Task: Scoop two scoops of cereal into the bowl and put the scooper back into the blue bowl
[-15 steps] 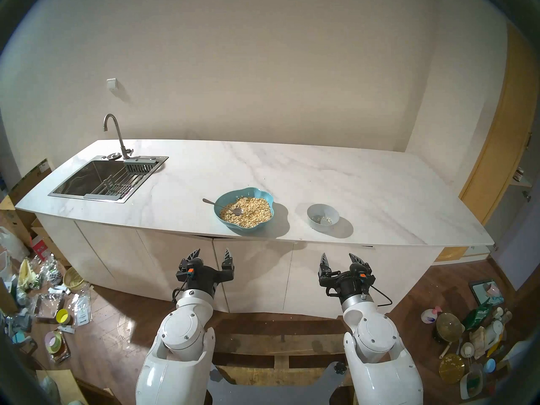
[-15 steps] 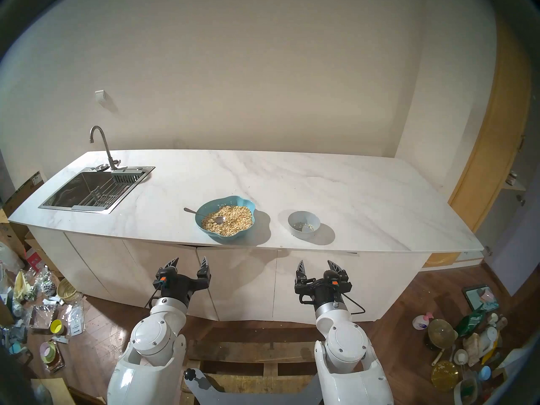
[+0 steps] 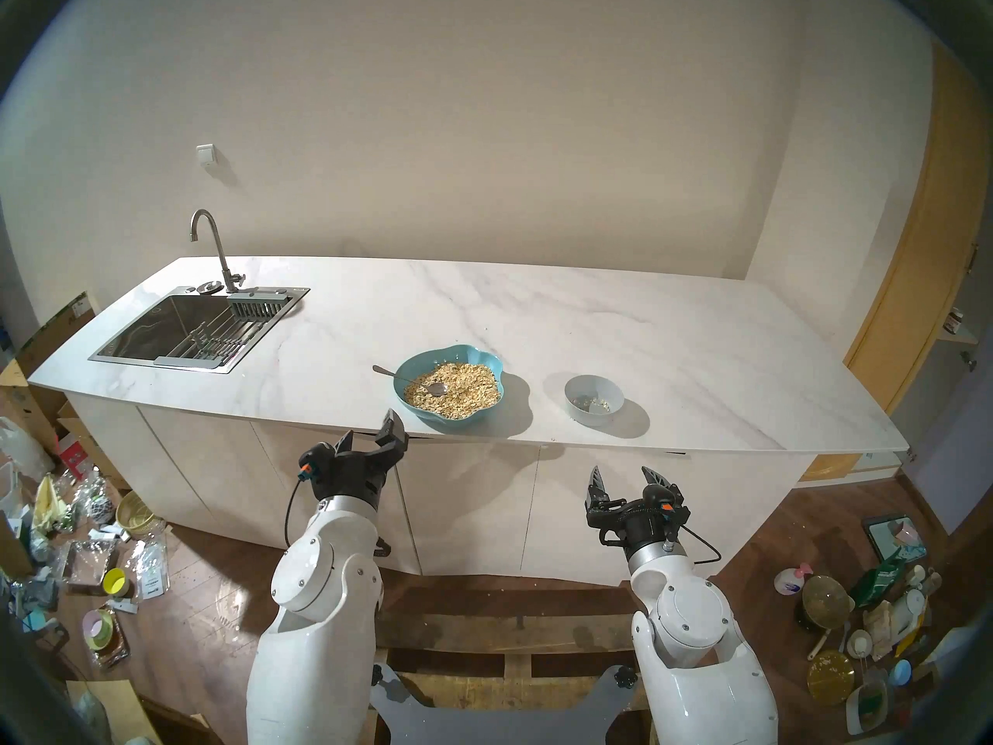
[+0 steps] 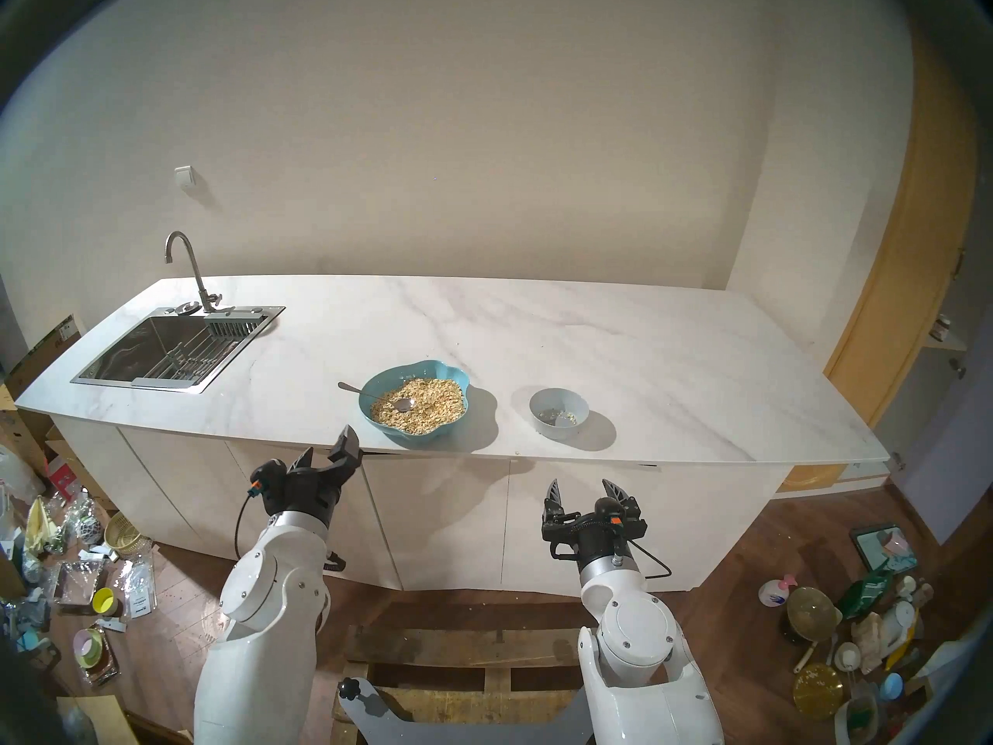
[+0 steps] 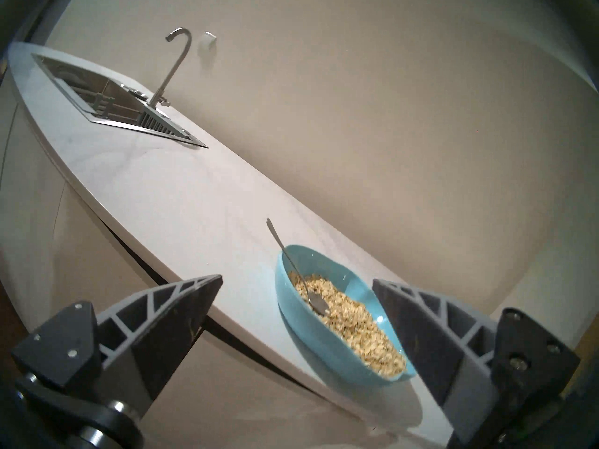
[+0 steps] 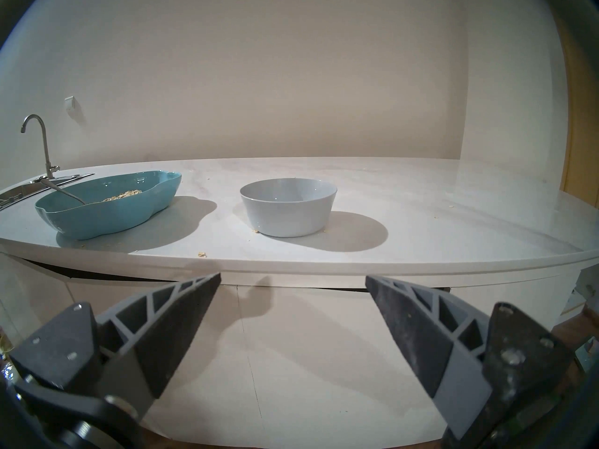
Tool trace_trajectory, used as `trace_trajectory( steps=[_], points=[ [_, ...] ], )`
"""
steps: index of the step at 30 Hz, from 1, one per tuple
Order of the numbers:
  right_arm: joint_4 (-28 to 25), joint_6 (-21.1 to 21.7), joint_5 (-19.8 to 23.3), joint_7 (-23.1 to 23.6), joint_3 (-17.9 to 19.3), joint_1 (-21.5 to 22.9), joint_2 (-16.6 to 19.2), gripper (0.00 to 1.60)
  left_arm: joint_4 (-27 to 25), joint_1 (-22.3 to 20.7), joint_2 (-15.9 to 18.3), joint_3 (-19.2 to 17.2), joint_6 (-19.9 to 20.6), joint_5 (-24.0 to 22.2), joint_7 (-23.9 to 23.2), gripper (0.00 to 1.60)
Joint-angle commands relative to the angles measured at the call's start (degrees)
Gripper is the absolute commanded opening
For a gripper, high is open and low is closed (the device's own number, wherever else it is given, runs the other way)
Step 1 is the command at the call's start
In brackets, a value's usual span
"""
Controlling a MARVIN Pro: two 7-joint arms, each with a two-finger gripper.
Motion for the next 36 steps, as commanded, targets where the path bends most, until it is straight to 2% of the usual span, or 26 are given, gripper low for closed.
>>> trace_trajectory(
  steps=[1,7,13,22,25,27,29,36],
  points=[
    [-1.4,-0.2,0.0,0.0,0.0,0.3,0.0,1.60,-1.2,-3.6,1.3,-2.3,1.4,-1.6,0.4,1.60],
    [-1.4,-0.1,0.0,0.0,0.0,0.2,0.0,1.60,0.7,-7.5,2.6,-5.9,3.2,-4.5,0.5,1.60],
    [-1.4,-0.2,0.0,0.0,0.0,0.3,0.0,1.60,5.9,-13.4,3.2,-8.5,4.6,-8.1,-0.2,1.60],
    [-1.4,-0.2,0.0,0.0,0.0,0.3,0.0,1.60,13.0,-21.4,4.7,-8.3,6.0,-10.1,-2.2,1.60],
    [-1.4,-0.1,0.0,0.0,0.0,0.2,0.0,1.60,16.1,-23.9,4.6,-8.8,6.5,-12.1,-3.3,1.60],
    [-1.4,-0.1,0.0,0.0,0.0,0.2,0.0,1.60,18.5,-25.9,3.8,-10.1,8.2,-15.5,-3.7,1.60],
    [-1.4,-0.1,0.0,0.0,0.0,0.2,0.0,1.60,20.5,-27.4,3.6,-10.5,9.0,-16.8,-4.2,1.60],
    [-1.4,-0.1,0.0,0.0,0.0,0.2,0.0,1.60,24.7,-30.6,2.7,-11.3,10.8,-21.8,-4.0,1.60]
  ],
)
